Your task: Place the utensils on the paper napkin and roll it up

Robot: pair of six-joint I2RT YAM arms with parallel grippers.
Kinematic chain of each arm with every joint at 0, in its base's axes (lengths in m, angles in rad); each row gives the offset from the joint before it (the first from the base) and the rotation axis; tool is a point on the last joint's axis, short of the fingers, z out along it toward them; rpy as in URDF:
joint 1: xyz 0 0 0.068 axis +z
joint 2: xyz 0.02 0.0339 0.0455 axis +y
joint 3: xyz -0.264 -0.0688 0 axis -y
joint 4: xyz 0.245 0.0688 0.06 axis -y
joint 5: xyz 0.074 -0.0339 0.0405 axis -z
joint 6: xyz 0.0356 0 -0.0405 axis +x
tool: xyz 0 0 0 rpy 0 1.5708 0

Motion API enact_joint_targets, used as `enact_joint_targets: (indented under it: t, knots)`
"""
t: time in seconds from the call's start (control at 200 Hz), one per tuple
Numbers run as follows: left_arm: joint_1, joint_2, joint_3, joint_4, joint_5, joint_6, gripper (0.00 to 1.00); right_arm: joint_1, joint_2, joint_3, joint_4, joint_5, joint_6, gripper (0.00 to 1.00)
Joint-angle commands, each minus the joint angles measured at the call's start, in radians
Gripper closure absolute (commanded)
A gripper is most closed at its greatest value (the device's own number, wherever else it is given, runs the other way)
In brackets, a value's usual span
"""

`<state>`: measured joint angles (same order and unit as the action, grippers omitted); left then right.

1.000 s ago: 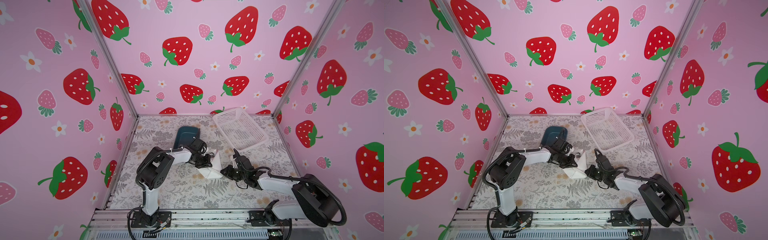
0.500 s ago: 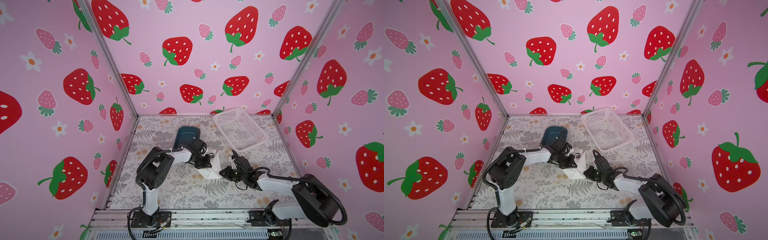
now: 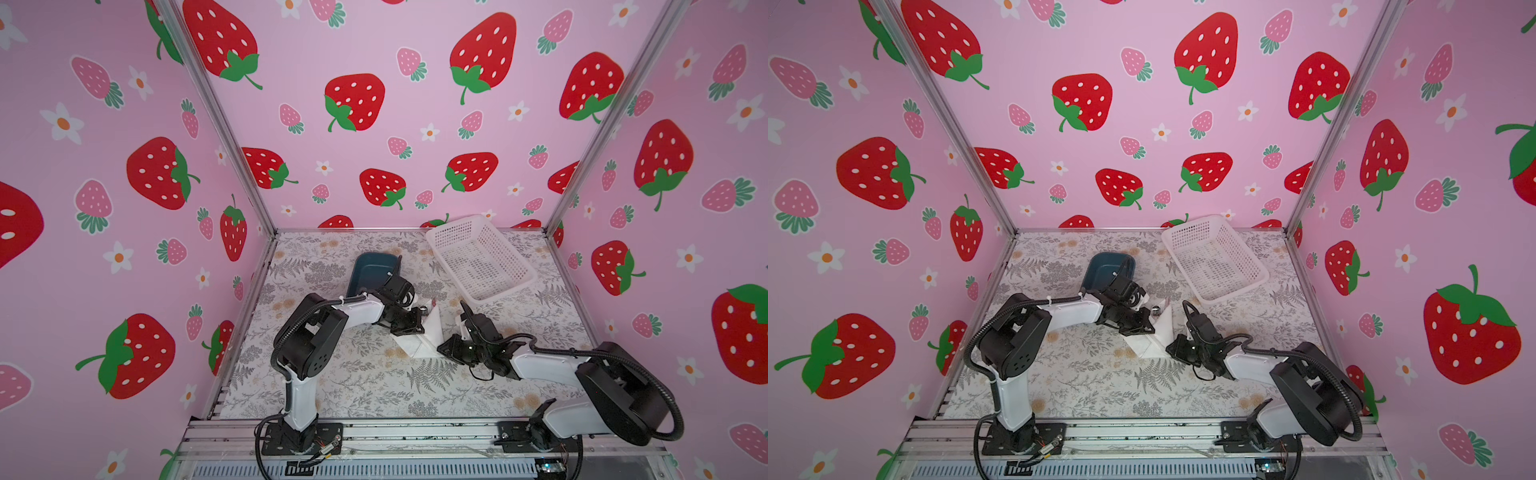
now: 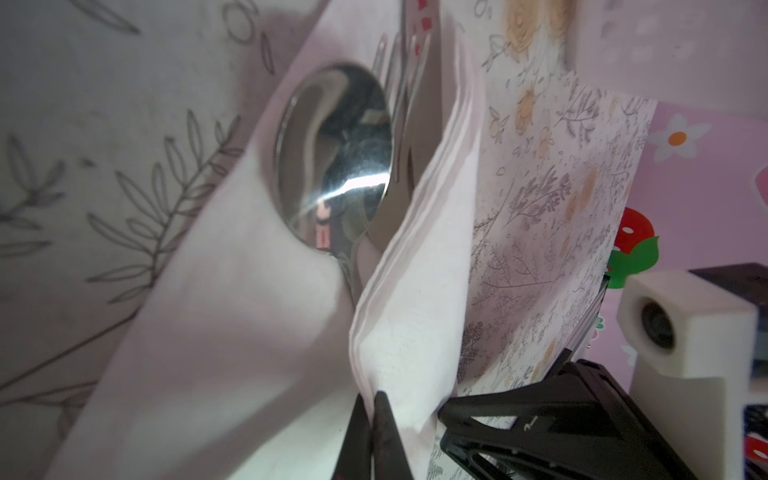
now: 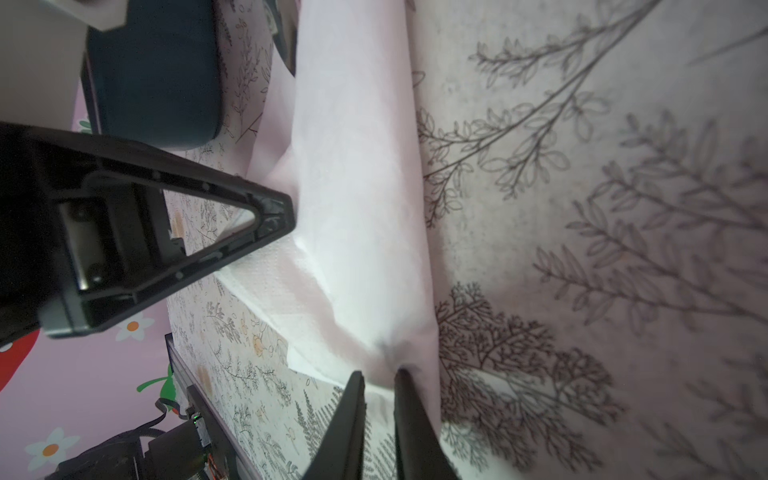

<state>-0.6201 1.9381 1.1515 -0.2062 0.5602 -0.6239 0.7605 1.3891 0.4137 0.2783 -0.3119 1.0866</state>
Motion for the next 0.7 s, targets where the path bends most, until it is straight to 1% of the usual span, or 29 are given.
enact_joint_targets:
  t: [0.0,0.1,0.18,0.31,0.44,0.695]
  knots:
    - [-0.001,0.012,0.045,-0.036,-0.004,0.032,1.00,0.004,-0.067,-0.014,-0.032,0.047,0.019,0.80]
    - [0.001,0.013,0.054,-0.044,-0.003,0.043,1.00,0.002,-0.096,-0.036,-0.036,0.060,0.033,0.80]
    - [0.003,0.016,0.059,-0.049,-0.001,0.048,1.00,0.003,-0.097,-0.043,-0.031,0.046,0.027,0.81]
    - [0.006,0.018,0.062,-0.062,-0.003,0.060,1.00,0.003,-0.071,-0.035,-0.007,0.002,0.018,0.85]
    - [0.006,0.022,0.057,-0.065,0.001,0.066,1.00,0.009,-0.039,-0.009,0.006,-0.024,0.005,0.87]
    - [0.008,0.024,0.053,-0.065,-0.009,0.065,1.00,0.019,0.027,0.003,0.034,-0.043,0.000,0.87]
